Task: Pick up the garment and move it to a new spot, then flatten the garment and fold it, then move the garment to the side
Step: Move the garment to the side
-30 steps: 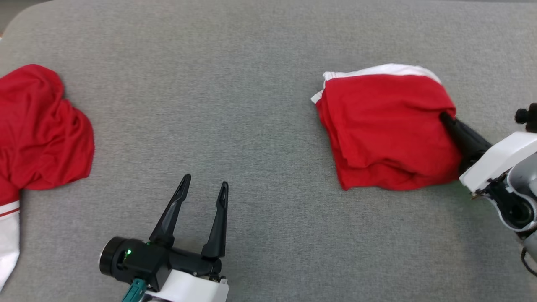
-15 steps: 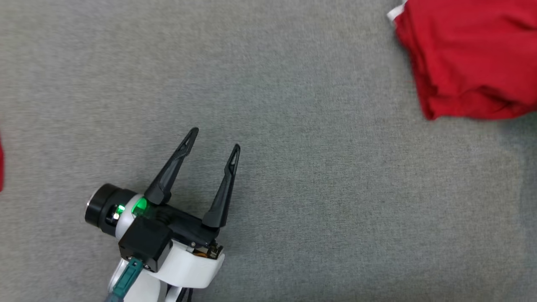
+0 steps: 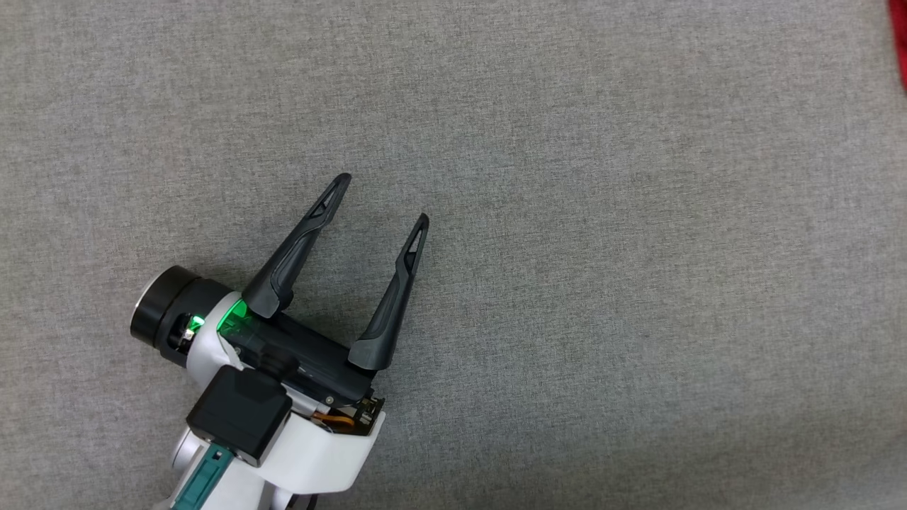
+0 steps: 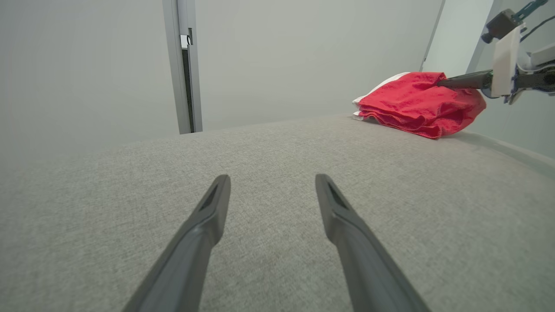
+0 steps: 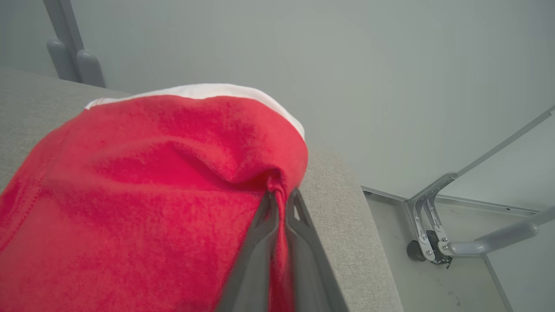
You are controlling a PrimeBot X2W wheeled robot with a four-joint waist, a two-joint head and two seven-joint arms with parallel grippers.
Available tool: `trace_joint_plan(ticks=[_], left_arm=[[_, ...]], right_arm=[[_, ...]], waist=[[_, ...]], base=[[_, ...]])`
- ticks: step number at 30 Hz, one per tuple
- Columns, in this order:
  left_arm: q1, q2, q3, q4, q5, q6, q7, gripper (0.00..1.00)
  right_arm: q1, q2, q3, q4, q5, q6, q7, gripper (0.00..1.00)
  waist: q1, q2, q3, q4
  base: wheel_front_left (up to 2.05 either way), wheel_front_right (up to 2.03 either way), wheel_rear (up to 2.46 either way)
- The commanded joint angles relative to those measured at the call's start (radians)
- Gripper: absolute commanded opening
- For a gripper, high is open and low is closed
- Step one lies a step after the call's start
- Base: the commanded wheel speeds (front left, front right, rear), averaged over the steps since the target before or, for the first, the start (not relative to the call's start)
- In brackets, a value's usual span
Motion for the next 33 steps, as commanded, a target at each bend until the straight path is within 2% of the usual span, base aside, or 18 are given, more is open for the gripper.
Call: trace_joint_plan(ticks=[1,2,3,4,5,8,11,12,13,18,25,28,33], left_arm=[[-0.005,0.012,0.001,0.020,0.007,-0.006,0.004,1.00],[-0.003,0.015,0.001,0.021,0.008,-0.004,0.004,1.00],[-0.002,0.016,0.000,0.021,0.008,-0.004,0.004,1.00],[-0.002,0.016,-0.001,0.022,0.008,-0.004,0.004,1.00],[-0.003,0.016,-0.003,0.023,0.008,-0.004,0.005,1.00],[-0.005,0.009,-0.012,0.027,0.004,-0.004,0.005,1.00],[-0.006,-0.007,-0.017,0.032,-0.011,0.001,0.002,1.00],[-0.006,-0.007,-0.017,0.032,-0.011,0.001,0.002,1.00],[-0.003,-0.011,-0.017,0.032,-0.014,0.003,0.002,1.00],[0.028,-0.028,0.005,0.064,-0.036,0.027,0.002,1.00],[0.106,-0.053,0.070,0.166,-0.083,0.085,0.002,1.00],[0.145,-0.060,0.098,0.219,-0.114,0.102,0.002,1.00],[0.207,-0.065,0.151,0.277,-0.187,0.123,0.002,1.00]], right_arm=[[-0.030,-0.014,-0.004,0.018,-0.019,-0.001,-0.010,0.00],[-0.041,-0.018,-0.005,0.032,-0.029,-0.001,-0.008,0.00],[-0.056,-0.028,-0.005,0.051,-0.053,-0.001,-0.009,0.11],[-0.076,-0.041,-0.002,0.081,-0.097,-0.001,-0.012,0.83],[-0.095,-0.036,-0.005,0.106,-0.124,-0.002,-0.018,1.00],[-0.115,0.015,-0.012,0.174,-0.187,-0.001,-0.024,1.00],[-0.143,0.055,-0.031,0.266,-0.307,-0.002,-0.034,1.00],[-0.143,0.055,-0.031,0.266,-0.307,-0.002,-0.034,1.00],[-0.143,0.081,-0.049,0.270,-0.334,-0.002,-0.035,1.00],[-0.022,0.206,-0.214,0.168,-0.436,-0.002,-0.035,1.00],[0.286,0.467,-0.457,-0.029,-0.580,-0.002,-0.035,1.00],[0.440,0.580,-0.517,-0.109,-0.630,-0.001,-0.034,1.00],[0.650,0.723,-0.592,-0.223,-0.692,-0.002,-0.035,1.00]], waist=[[0.0000,0.0000,0.002,0.004],[0.0000,0.0000,0.002,0.006],[0.0000,0.0000,0.003,0.008],[0.0000,0.0000,0.003,0.011],[0.0000,0.0000,0.003,0.013],[0.0000,0.0000,-0.007,0.021],[0.0000,0.0000,-0.045,0.032],[0.0000,0.0000,-0.045,0.032],[0.0000,0.0000,-0.060,0.035],[0.0000,0.0000,-0.153,0.041],[0.0000,0.0000,-0.328,0.055],[0.0000,0.0000,-0.410,0.073],[0.0000,0.0000,-0.531,0.090]], base=[[0.00,0.00,0.00],[0.00,0.00,0.00],[0.00,0.00,0.00],[0.00,0.00,0.00],[0.00,0.00,0.00],[0.00,0.00,0.00],[0.00,0.00,0.00],[0.00,0.00,0.00],[0.00,0.00,0.00],[0.00,0.00,0.00],[0.00,0.00,0.00],[0.00,0.00,0.00],[0.00,0.00,0.00]])
